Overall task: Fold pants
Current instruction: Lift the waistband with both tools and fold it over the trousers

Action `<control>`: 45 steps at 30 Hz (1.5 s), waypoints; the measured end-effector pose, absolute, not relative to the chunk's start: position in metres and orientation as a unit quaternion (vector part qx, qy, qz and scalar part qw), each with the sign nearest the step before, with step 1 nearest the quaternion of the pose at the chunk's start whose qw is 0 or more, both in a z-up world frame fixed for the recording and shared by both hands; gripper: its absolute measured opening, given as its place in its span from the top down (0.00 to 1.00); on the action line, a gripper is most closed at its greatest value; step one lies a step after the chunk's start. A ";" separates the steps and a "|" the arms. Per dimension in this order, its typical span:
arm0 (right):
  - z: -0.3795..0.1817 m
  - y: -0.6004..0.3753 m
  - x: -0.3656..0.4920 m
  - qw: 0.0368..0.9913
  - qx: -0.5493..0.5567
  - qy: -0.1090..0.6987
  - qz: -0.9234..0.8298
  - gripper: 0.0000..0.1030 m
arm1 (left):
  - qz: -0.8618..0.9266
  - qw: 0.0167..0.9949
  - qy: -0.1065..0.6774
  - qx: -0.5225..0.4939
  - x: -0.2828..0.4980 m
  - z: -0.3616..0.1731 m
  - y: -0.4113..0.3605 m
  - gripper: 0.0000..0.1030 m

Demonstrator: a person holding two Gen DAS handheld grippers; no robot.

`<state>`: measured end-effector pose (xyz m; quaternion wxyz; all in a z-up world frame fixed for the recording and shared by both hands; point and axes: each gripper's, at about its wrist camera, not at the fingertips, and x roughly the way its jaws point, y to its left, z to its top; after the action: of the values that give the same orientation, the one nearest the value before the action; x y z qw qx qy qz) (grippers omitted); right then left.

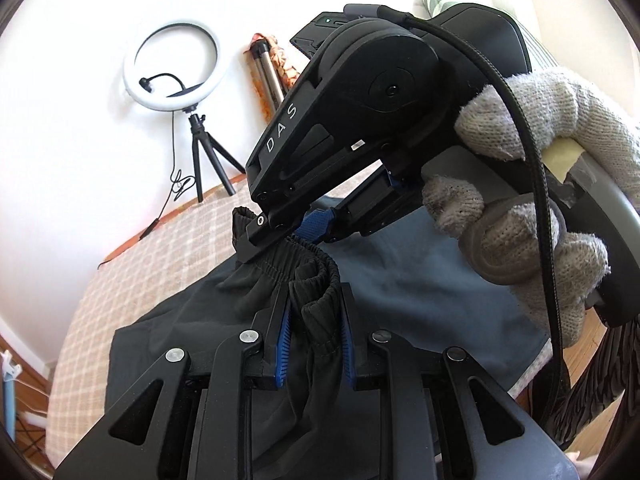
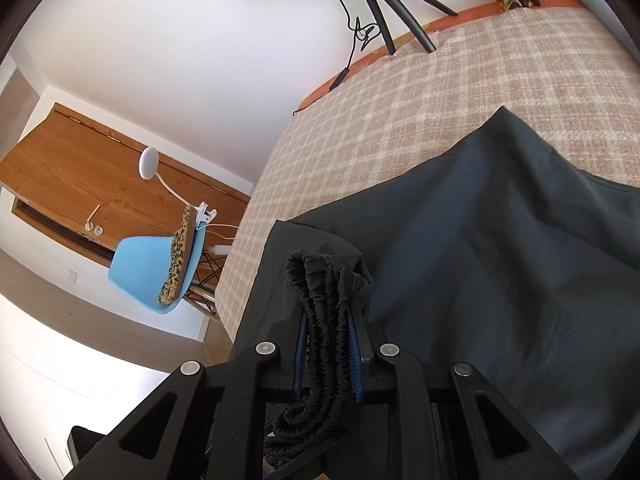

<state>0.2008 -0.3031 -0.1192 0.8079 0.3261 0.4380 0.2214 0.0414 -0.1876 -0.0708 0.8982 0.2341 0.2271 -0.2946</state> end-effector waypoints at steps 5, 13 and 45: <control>-0.096 -0.340 0.179 0.837 0.313 0.407 0.190 0.84 | -0.331 0.894 0.225 0.203 0.042 -0.055 -0.221 0.81; -0.101 -0.409 0.148 0.846 0.348 0.382 0.136 0.85 | -0.382 0.875 0.237 0.181 0.039 -0.050 -0.278 0.79; -0.145 -0.555 0.076 0.829 0.382 0.406 -0.040 0.85 | -0.215 0.862 0.458 0.018 0.129 -0.108 -0.064 0.48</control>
<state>0.0762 -0.5546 -0.1447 0.8292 0.3822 0.4058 -0.0397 0.1291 -0.0636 -0.1080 0.8624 0.0177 0.4581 -0.2150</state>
